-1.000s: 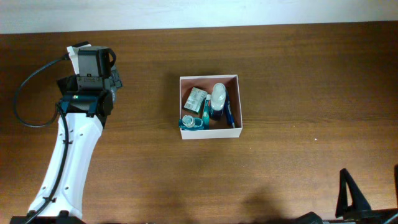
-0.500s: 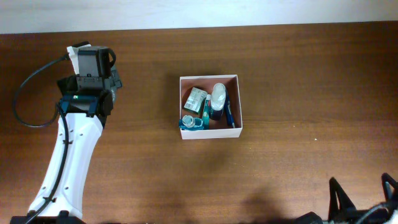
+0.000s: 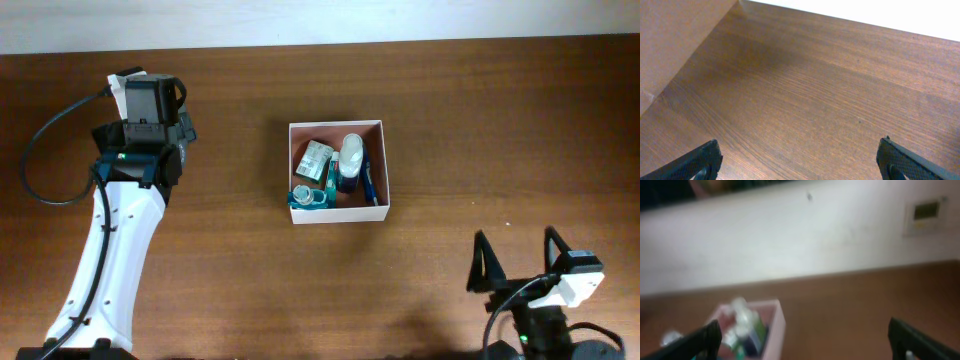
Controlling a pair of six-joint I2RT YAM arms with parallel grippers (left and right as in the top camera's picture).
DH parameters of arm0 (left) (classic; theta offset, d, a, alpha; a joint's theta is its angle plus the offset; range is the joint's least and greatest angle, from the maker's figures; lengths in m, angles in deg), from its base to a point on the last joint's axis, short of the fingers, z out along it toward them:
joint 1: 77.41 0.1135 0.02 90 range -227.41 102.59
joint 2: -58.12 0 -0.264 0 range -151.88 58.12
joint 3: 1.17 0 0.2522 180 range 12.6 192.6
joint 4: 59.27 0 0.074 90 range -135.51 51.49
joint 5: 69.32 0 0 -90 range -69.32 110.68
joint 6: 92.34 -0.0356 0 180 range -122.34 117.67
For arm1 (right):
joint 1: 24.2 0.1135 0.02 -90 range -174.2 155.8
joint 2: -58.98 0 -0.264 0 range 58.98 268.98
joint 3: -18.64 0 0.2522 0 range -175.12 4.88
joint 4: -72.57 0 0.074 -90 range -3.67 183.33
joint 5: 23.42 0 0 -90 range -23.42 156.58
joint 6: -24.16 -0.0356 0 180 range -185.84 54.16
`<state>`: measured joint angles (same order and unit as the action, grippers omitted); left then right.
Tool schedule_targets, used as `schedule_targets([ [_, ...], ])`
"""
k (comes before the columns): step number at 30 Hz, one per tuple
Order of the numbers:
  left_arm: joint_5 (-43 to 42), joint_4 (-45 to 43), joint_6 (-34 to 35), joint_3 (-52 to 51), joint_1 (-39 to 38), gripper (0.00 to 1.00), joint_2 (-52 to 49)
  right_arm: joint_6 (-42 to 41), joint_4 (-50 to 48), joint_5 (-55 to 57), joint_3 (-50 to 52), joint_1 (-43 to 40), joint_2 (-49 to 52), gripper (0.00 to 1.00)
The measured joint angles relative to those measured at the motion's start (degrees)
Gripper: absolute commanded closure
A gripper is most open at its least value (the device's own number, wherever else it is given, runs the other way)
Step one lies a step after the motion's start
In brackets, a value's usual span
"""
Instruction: Pack container
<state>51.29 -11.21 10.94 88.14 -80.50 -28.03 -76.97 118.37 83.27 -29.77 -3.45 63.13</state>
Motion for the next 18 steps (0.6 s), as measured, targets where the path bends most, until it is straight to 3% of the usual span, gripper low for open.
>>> schedule_targets([
  [5,0.00,-0.02,0.02,0.02,0.00,0.01,0.00,1.27,-14.84,0.00,10.21,-0.22,-3.23,0.01],
  [14,0.02,0.00,0.02,0.02,0.00,0.01,0.00,2.19,-34.18,-0.37,23.08,-0.90,-3.23,0.01],
  [18,0.00,-0.02,0.02,0.02,0.00,0.01,0.00,2.25,-40.72,-4.02,29.66,-4.94,-3.23,0.01],
])
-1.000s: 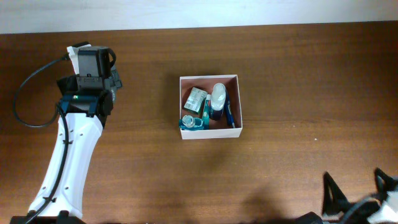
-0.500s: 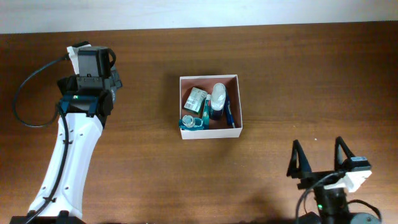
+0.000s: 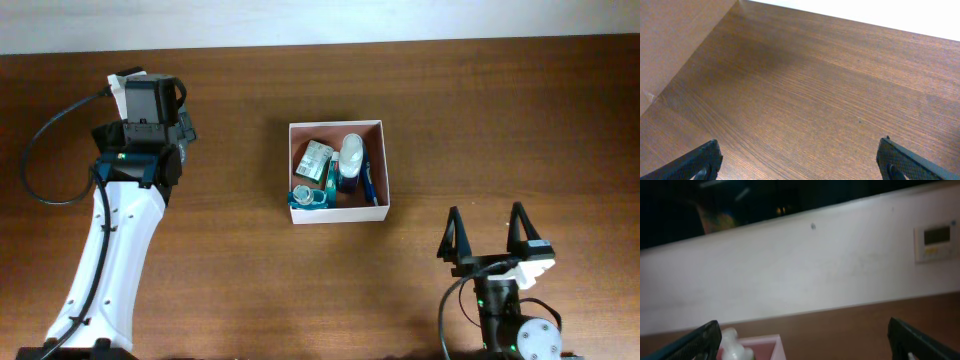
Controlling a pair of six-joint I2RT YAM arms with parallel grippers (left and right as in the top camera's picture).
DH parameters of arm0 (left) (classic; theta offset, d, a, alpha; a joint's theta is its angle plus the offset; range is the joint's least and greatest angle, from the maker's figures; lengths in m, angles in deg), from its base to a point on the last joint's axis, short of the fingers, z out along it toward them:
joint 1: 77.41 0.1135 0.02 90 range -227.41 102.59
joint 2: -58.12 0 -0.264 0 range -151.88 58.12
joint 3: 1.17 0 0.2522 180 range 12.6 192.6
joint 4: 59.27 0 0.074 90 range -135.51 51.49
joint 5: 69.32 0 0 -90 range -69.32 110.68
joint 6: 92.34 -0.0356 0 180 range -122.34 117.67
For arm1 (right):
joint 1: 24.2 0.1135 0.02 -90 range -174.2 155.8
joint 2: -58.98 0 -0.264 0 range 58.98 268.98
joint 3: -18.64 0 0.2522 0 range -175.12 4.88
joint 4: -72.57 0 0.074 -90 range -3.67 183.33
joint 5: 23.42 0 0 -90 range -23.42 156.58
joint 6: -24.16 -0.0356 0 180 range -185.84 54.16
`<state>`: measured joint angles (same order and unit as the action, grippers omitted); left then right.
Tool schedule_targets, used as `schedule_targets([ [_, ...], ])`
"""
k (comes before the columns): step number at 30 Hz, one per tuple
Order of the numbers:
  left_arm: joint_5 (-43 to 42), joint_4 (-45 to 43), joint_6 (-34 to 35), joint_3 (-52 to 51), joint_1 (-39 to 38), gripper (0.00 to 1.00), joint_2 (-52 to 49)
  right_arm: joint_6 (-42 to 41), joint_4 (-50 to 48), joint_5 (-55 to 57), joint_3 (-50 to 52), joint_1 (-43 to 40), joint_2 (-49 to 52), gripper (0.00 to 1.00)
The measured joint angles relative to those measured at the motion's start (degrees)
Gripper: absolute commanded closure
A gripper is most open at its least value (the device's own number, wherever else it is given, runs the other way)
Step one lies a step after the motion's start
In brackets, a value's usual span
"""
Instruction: Pack container
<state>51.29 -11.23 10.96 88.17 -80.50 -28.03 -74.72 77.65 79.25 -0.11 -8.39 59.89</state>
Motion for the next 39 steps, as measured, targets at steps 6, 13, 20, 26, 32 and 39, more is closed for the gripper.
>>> schedule_targets([
  [6,0.00,0.00,0.00,-0.02,0.00,0.01,0.00,0.07,0.07,-4.87,2.47,-4.98,0.00,0.01],
  [13,0.00,0.00,0.00,-0.02,0.00,0.01,0.00,0.07,6.25,-6.78,2.56,-7.10,0.00,0.01],
  [20,0.00,0.00,0.00,-0.02,0.00,0.01,0.00,0.11,8.87,-7.67,3.58,-9.94,0.00,0.01],
  [26,0.00,0.00,0.00,-0.02,0.00,0.01,0.00,0.55,12.61,-8.33,4.26,-10.16,-0.02,0.01],
  [32,0.00,0.00,0.00,0.00,0.00,0.01,0.00,1.14,12.72,-8.79,4.26,-10.16,0.00,0.01],
  [39,0.00,0.00,0.00,-0.02,0.00,0.01,0.00,1.38,12.74,-8.96,4.26,-10.16,-0.02,0.01],
])
